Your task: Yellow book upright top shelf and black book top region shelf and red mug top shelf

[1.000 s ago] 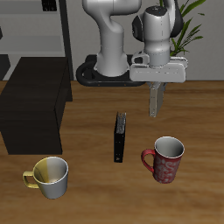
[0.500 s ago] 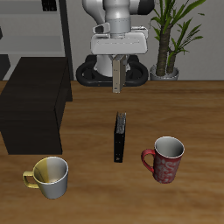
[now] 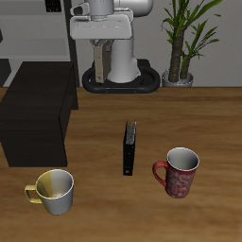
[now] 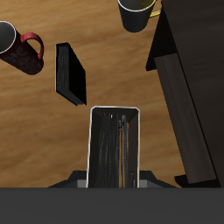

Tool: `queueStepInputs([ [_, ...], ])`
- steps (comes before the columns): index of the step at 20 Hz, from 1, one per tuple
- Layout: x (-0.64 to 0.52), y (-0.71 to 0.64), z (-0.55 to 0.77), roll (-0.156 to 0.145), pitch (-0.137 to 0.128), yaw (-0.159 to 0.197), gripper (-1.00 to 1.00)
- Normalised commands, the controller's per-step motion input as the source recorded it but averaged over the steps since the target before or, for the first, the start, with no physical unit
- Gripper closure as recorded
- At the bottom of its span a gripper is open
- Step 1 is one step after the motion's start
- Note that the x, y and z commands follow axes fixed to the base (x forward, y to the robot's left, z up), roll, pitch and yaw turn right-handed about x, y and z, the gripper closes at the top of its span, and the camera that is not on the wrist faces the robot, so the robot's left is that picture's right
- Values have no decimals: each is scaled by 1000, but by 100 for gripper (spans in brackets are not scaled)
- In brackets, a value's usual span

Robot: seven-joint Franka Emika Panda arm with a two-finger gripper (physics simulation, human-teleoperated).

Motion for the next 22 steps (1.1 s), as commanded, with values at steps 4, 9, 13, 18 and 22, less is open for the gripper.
queueStepInputs([
  [4, -96, -477, 514, 26, 29, 83, 100],
  [9, 19, -395, 433, 18, 1, 79, 100],
  [13, 63, -462, 250, -15, -27, 41, 100],
  [18, 197, -670, 194, -33, -18, 4, 100],
  [22, 179, -681, 89, -52, -30, -35, 100],
])
